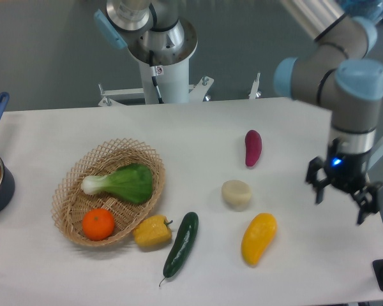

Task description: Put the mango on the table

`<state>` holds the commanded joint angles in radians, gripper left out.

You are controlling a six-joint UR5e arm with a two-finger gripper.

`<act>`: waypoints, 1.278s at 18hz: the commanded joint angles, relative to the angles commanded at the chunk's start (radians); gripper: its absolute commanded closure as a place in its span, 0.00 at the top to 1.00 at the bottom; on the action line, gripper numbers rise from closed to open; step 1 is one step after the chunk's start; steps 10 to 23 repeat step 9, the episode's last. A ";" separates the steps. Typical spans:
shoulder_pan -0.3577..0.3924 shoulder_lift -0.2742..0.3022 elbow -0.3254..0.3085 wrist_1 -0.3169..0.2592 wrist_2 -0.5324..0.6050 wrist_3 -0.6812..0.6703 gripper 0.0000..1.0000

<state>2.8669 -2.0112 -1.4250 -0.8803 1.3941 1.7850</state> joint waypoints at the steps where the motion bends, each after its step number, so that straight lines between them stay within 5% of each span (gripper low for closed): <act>1: 0.018 0.011 -0.012 -0.021 0.011 0.040 1.00; 6: 0.063 0.028 -0.054 -0.023 -0.023 0.110 1.00; 23: 0.075 0.031 -0.052 -0.025 -0.067 0.109 1.00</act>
